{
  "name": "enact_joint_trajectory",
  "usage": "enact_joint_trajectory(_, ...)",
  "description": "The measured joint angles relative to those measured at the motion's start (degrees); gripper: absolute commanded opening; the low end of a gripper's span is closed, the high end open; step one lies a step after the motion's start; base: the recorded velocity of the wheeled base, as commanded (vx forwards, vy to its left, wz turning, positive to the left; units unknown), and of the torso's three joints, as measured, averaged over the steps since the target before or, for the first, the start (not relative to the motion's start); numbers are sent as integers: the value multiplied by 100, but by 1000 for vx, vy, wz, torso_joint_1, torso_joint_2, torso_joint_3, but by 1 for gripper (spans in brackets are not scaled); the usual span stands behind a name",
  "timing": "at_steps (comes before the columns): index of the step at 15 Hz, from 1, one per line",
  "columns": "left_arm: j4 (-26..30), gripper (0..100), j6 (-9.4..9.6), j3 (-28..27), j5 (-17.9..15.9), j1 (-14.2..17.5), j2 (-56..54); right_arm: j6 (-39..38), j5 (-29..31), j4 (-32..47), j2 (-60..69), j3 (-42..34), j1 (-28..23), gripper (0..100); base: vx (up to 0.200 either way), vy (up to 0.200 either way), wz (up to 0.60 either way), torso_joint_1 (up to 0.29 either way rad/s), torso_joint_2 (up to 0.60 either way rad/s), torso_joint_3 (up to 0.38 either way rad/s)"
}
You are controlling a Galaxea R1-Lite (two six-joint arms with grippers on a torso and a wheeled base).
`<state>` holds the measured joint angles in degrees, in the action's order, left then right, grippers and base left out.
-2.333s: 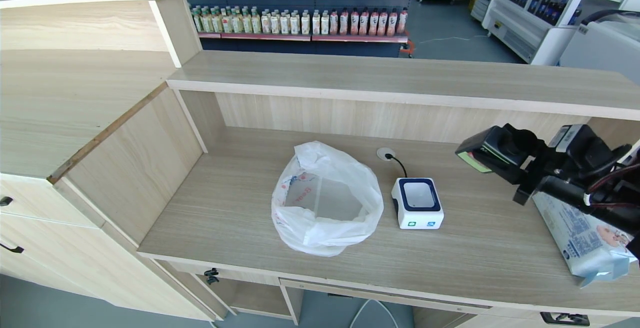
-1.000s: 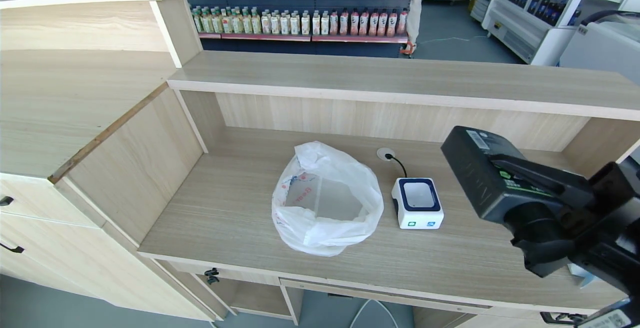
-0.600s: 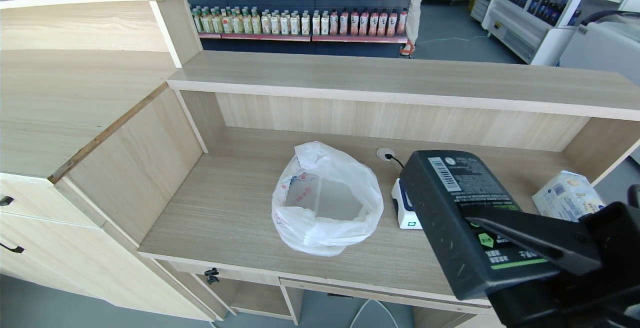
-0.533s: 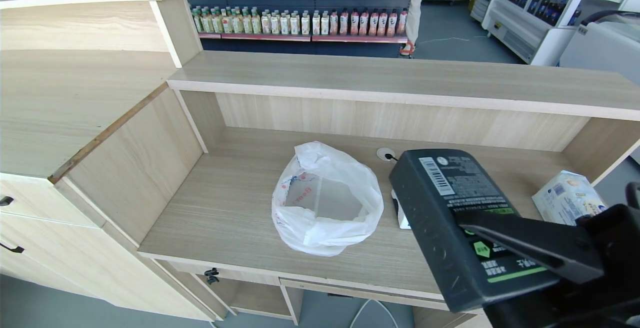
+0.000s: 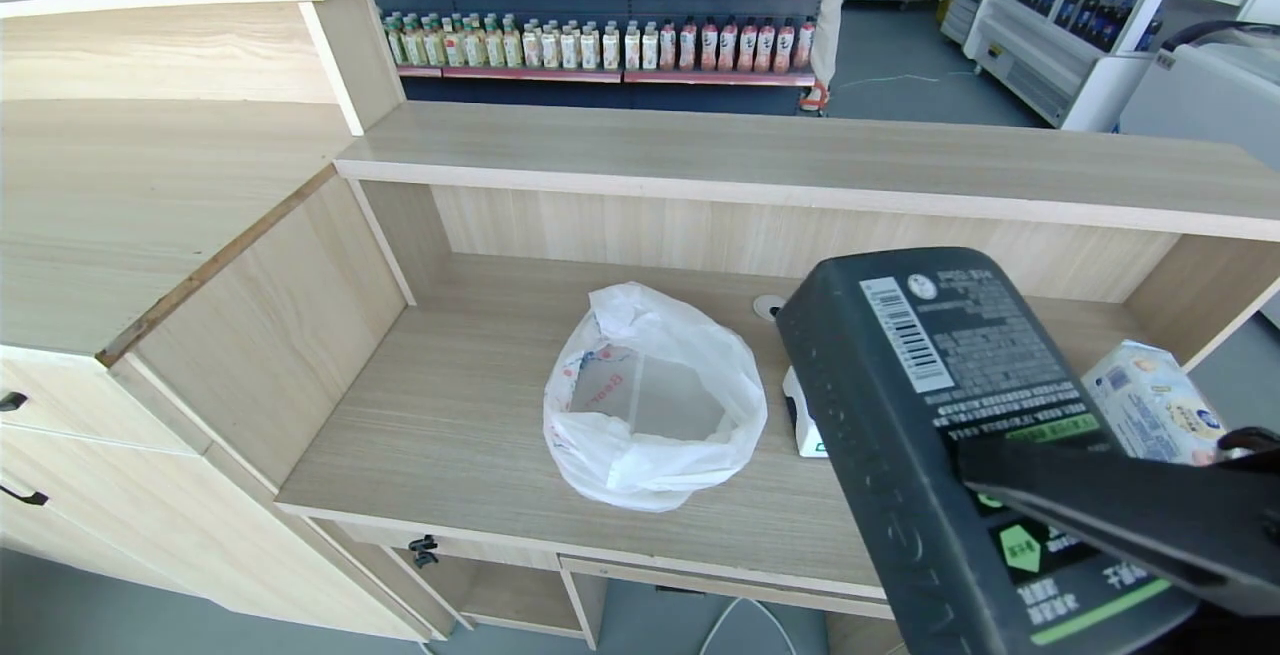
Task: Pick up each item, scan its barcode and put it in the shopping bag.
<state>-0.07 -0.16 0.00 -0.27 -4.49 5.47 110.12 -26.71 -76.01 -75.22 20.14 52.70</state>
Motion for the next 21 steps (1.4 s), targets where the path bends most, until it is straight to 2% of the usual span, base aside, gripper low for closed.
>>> enact_joint_trajectory(8, 0, 100, 0, 0, 0, 0, 0, 224, -55, 11, 127, -99, 0, 0, 0, 0, 0, 0, 0, 0)
enact_joint_trajectory(10, 0, 100, 2, 0, 2, 0, 0, -244, 72, 72, 236, -77, -33, 0, 0, 0, 0, 0, 0, 0)
enact_joint_trajectory(12, 0, 100, 0, 0, 0, 0, 0, -969, 499, 68, 374, -66, -215, 0, 0, 0, 0, 0, 0, 0)
enact_joint_trajectory(13, 0, 100, 0, 0, 0, 0, 0, -1536, 879, 60, 430, -79, -321, 0, 0, 0, 0, 0, 0, 0)
enact_joint_trajectory(15, 0, 100, 0, 0, 0, 0, 0, -3031, 2135, 93, 518, -112, -474, 0, 0, 0, 0, 0, 0, 0)
enact_joint_trajectory(17, 0, 100, 0, 0, 2, 0, 0, -3819, 3749, 129, 603, -121, -533, 0, 0, 0, 0, 0, 0, 0)
enact_joint_trajectory(18, 0, 100, 0, 0, 2, 0, 0, -4257, 4713, 321, 653, -46, -544, 0, 0, 0, 0, 0, 0, 0)
enact_joint_trajectory(19, 0, 100, 0, 0, 0, 0, 0, -5029, 5326, 731, 695, 168, -562, 0, 0, 0, 0, 0, 0, 0)
enact_joint_trajectory(21, 0, 100, 0, 0, 0, 0, 0, -6906, 5564, 1763, 695, 839, -692, 0, 0, 0, 0, 0, 0, 0)
